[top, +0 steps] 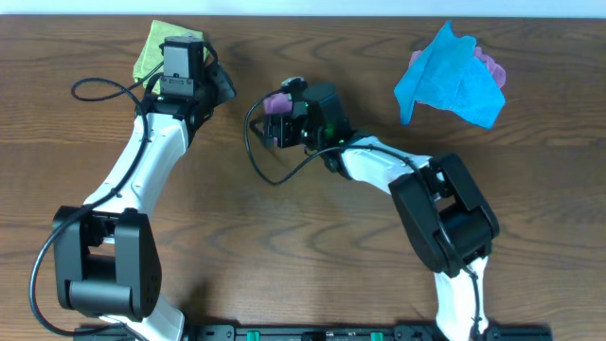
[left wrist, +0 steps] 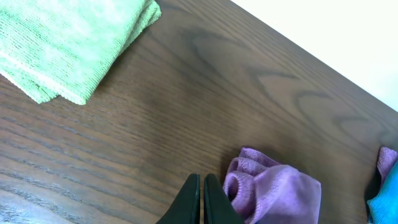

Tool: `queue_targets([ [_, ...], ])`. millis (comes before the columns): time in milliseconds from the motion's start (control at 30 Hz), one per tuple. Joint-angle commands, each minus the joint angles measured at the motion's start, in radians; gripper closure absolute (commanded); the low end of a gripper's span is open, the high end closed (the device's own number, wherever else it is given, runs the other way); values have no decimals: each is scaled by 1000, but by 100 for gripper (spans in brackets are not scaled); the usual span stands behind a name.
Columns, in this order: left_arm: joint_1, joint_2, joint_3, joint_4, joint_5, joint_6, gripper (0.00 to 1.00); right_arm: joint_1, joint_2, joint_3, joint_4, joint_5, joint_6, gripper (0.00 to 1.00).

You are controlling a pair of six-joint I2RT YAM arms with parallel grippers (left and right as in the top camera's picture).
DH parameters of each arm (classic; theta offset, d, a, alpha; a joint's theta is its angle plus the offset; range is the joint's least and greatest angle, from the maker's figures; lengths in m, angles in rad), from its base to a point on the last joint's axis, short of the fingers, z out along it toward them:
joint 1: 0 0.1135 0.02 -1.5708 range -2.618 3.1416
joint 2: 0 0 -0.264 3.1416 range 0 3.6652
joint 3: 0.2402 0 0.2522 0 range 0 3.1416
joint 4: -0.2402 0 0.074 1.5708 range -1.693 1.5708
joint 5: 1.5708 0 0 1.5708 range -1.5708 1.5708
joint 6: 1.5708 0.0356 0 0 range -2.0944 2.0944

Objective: Fold the cloth
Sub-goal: 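Release the left gripper and lower the folded pink cloth with the right gripper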

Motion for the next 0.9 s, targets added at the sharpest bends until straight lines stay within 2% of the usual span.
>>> queue_targets([
  [0,8,-22,7,-2,-7,22,94,18,39,13,-6,8,-5,13],
  [200,9,-24,7,-2,-7,23,94,14,51,14,25,1,-5,11],
  [333,24,-45,7,-10,-3,22,94,-14,-22,14,7,-15,-23,9],
  [400,37,-67,7,-22,1,21,89,-31,-59,14,-48,-29,-34,2],
  [600,97,-163,7,-126,75,20,63,-104,-264,14,-340,-31,-254,1],
  [633,106,-179,7,-150,90,13,50,-119,-304,14,-392,-31,-296,1],
  [733,127,-209,7,-217,137,-3,19,-165,-418,14,-569,-31,-411,1],
  [867,146,-216,7,-304,224,-26,10,-234,-570,3,-846,23,-570,1],
])
